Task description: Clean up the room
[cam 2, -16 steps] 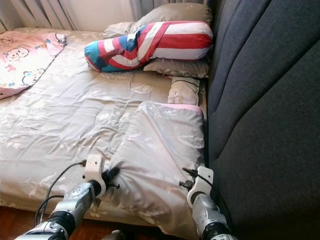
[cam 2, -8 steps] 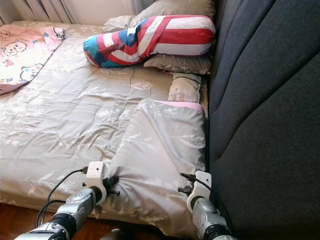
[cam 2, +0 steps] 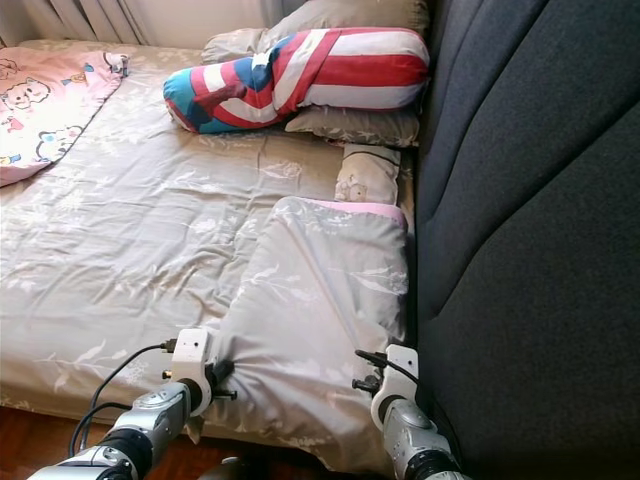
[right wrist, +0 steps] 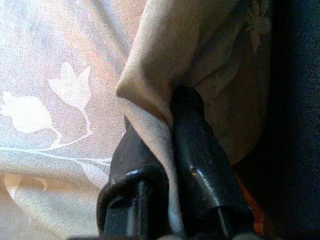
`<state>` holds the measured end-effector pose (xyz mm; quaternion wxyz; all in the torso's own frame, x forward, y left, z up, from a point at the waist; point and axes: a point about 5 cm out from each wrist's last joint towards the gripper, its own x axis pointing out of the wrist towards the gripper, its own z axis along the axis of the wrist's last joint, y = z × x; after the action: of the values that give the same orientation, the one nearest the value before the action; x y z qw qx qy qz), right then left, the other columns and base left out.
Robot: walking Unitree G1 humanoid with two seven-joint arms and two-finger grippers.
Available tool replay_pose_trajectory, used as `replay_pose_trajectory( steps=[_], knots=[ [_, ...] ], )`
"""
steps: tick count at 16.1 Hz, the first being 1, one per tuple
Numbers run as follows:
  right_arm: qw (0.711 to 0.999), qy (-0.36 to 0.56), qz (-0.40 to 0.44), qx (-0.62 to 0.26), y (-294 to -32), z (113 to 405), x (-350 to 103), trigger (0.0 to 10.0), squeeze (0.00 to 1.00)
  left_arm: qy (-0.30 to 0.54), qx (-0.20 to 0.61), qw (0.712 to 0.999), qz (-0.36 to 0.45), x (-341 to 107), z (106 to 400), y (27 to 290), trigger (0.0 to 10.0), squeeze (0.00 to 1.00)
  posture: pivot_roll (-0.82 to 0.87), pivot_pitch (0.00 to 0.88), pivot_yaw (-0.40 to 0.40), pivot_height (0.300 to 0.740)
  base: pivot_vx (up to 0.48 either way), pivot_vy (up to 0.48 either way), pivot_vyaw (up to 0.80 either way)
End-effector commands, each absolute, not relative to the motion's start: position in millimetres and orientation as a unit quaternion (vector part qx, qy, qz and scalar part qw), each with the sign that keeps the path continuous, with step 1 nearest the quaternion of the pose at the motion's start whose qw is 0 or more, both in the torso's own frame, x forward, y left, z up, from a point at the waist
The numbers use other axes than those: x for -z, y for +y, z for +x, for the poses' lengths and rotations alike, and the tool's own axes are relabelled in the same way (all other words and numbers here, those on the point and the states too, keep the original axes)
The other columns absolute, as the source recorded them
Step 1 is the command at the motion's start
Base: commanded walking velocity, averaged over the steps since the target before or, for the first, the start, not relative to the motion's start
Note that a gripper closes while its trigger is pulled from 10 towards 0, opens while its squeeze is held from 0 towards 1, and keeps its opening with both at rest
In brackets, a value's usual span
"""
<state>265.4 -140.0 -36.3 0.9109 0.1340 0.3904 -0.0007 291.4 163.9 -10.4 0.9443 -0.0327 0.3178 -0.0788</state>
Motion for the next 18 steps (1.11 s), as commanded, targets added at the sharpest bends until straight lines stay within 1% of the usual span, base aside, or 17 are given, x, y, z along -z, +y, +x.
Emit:
replay_pose_trajectory(
  steps=[1, 3, 7, 8, 9, 13, 14, 16, 18],
  knots=[
    [0.899, 0.418, 0.128, -0.017, -135, 255, 45, 10.0, 0.0, 0.359, 0.088, 0.929, -0.013, 24, 279, 160, 10.0, 0.0, -0.01, 0.237, -0.026, 0.74, 0.0, 0.0, 0.0],
    [0.897, 0.423, 0.13, -0.025, -131, 253, 46, 10.0, 0.0, 0.376, 0.088, 0.922, -0.006, 29, 274, 152, 10.0, 0.0, -0.01, 0.236, -0.027, 0.74, 0.0, 0.0, 0.0],
    [0.895, 0.426, 0.131, -0.032, -128, 252, 47, 10.0, 0.0, 0.385, 0.085, 0.919, -0.004, 32, 272, 141, 10.0, 0.0, -0.01, 0.234, -0.025, 0.74, 0.0, 0.0, 0.0],
    [0.894, 0.428, 0.133, -0.034, -126, 251, 48, 10.0, 0.0, 0.388, 0.084, 0.918, 0.0, 32, 273, 136, 10.0, 0.62, -0.01, 0.234, -0.025, 0.74, 0.0, 0.0, 0.0],
    [0.893, 0.429, 0.133, -0.038, -125, 250, 48, 10.0, 0.0, 0.391, 0.082, 0.917, 0.004, 32, 272, 133, 10.0, 1.0, -0.01, 0.233, -0.025, 0.74, 0.0, 0.0, 0.0],
    [0.891, 0.433, 0.134, -0.043, -124, 249, 49, 10.0, 0.0, 0.391, 0.08, 0.917, 0.009, 32, 273, 126, 10.0, 1.0, -0.01, 0.228, -0.025, 0.74, 0.0, 0.0, 0.0],
    [0.89, 0.433, 0.135, -0.046, -122, 248, 49, 10.0, 0.0, 0.387, 0.07, 0.919, 0.015, 32, 273, 130, 10.0, 0.0, -0.01, 0.224, -0.025, 0.74, 0.0, 0.0, 0.0],
    [0.889, 0.434, 0.135, -0.049, -121, 247, 49, 10.0, 0.0, 0.379, 0.063, 0.923, 0.016, 30, 275, 133, 10.0, 0.0, -0.01, 0.22, -0.025, 0.74, 0.0, 0.0, 0.0],
    [0.888, 0.438, 0.133, -0.053, -120, 245, 51, 10.0, 0.0, 0.353, 0.073, 0.931, 0.053, 19, 287, 130, 10.0, 0.0, 0.0, 0.217, -0.025, 0.74, 0.0, 0.0, 0.0]
  ],
)
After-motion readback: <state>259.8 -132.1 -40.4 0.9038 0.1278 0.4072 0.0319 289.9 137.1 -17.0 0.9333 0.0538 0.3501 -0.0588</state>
